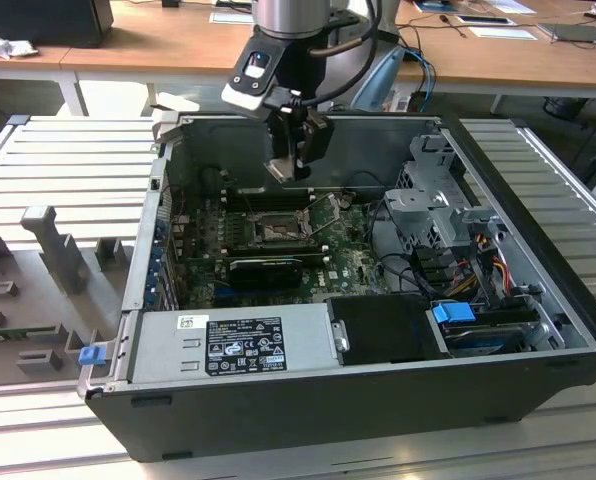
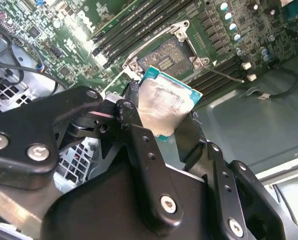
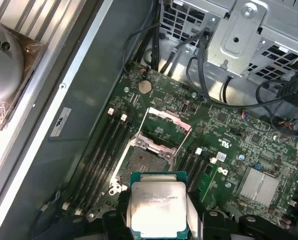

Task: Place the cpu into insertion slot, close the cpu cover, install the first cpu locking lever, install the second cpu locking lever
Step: 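Place the cpu into insertion slot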

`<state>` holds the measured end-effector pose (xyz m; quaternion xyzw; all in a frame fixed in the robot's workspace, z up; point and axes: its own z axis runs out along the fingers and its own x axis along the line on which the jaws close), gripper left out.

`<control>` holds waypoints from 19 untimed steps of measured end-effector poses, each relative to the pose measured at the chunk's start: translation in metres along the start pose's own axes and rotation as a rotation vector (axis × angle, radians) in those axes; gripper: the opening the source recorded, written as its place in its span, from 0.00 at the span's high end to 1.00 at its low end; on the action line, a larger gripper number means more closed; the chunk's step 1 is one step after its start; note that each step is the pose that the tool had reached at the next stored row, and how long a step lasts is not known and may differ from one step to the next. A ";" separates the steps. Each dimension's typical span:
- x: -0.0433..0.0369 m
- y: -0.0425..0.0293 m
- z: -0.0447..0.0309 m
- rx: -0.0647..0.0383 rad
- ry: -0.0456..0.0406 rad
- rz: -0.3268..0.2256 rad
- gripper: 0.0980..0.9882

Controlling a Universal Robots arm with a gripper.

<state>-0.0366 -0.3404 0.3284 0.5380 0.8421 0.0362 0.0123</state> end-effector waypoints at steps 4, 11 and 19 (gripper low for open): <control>-0.0001 -0.0001 0.0011 -0.001 -0.0056 0.057 0.52; -0.0001 -0.0002 0.0038 -0.002 -0.0169 0.188 0.52; -0.0002 -0.0005 0.0079 -0.005 -0.0321 0.396 0.52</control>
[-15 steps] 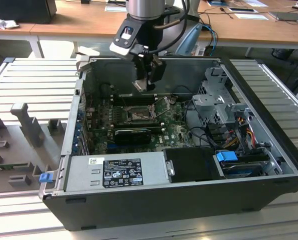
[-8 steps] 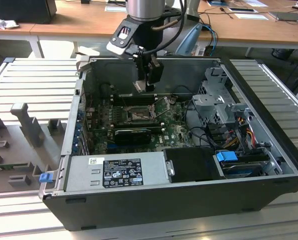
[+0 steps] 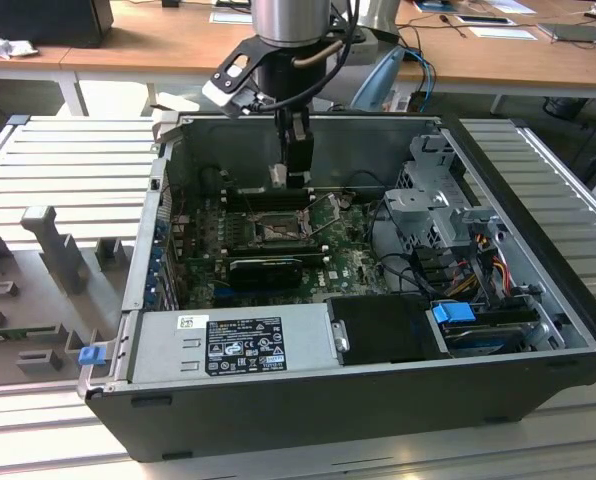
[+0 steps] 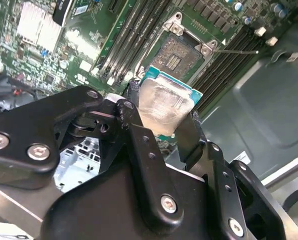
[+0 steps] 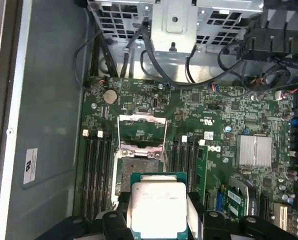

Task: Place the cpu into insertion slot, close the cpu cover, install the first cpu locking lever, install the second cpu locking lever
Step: 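Place the cpu into insertion slot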

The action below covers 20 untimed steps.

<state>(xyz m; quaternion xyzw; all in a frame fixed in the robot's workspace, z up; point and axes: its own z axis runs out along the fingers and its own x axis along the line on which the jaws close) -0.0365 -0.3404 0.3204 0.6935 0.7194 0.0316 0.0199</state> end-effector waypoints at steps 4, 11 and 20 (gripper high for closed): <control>0.0008 -0.0003 0.0035 -0.001 -0.0063 0.087 0.52; 0.0035 -0.0014 0.0209 -0.001 -0.0039 0.051 0.52; 0.0036 -0.0039 0.0430 -0.001 -0.0032 0.042 0.52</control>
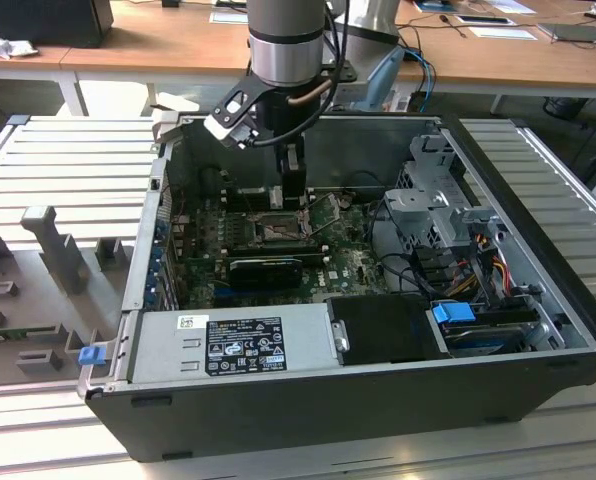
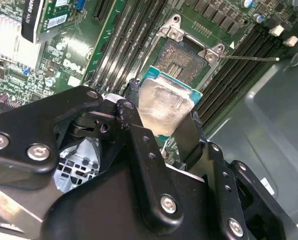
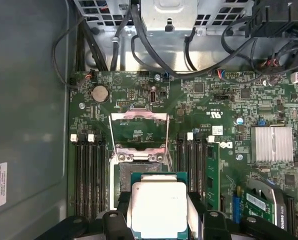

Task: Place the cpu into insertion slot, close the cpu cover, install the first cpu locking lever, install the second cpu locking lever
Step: 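Place the cpu into insertion slot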

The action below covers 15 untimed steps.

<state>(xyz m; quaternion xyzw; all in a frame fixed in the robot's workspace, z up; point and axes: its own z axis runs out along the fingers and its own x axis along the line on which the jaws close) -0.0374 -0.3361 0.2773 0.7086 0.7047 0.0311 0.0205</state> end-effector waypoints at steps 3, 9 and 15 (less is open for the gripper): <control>0.0008 -0.0021 0.0109 0.000 0.0000 0.000 0.52; 0.0020 -0.0034 0.0234 0.000 0.0003 -0.004 0.52; 0.0023 -0.0045 0.0398 0.002 -0.0005 -0.008 0.52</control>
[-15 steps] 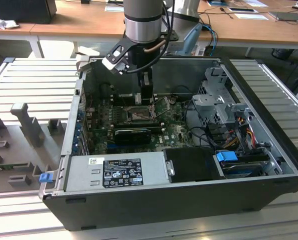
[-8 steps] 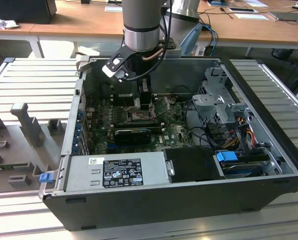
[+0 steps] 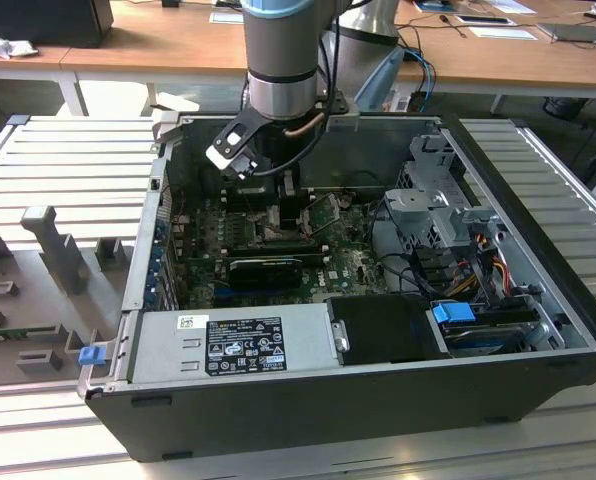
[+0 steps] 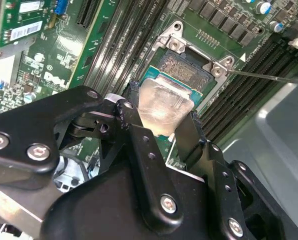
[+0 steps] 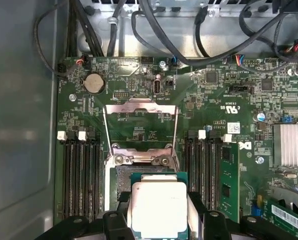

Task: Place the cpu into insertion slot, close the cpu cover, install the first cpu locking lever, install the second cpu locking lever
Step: 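Place the cpu into insertion slot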

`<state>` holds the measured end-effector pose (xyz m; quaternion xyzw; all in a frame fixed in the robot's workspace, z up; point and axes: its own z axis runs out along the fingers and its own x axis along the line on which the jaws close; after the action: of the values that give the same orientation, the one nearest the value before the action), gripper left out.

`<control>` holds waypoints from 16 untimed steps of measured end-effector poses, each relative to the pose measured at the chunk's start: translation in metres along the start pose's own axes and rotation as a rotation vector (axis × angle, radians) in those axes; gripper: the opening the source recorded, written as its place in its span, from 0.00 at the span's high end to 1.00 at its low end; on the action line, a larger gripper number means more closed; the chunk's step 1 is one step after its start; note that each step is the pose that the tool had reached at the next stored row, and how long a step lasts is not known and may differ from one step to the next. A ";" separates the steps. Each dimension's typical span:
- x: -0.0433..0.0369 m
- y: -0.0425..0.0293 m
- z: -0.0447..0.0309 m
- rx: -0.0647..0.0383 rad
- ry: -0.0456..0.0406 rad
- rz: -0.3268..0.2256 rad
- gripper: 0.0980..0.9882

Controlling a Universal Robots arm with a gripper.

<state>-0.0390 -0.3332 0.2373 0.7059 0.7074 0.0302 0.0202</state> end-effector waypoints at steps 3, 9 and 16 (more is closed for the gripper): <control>0.0002 -0.0004 0.0047 0.000 0.0028 0.000 0.52; 0.0039 -0.0045 0.0158 0.000 0.0121 -0.008 0.52; 0.0098 -0.0067 0.0285 0.000 0.0122 0.005 0.52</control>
<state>-0.0436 -0.3230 0.2085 0.7075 0.7057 0.0347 0.0159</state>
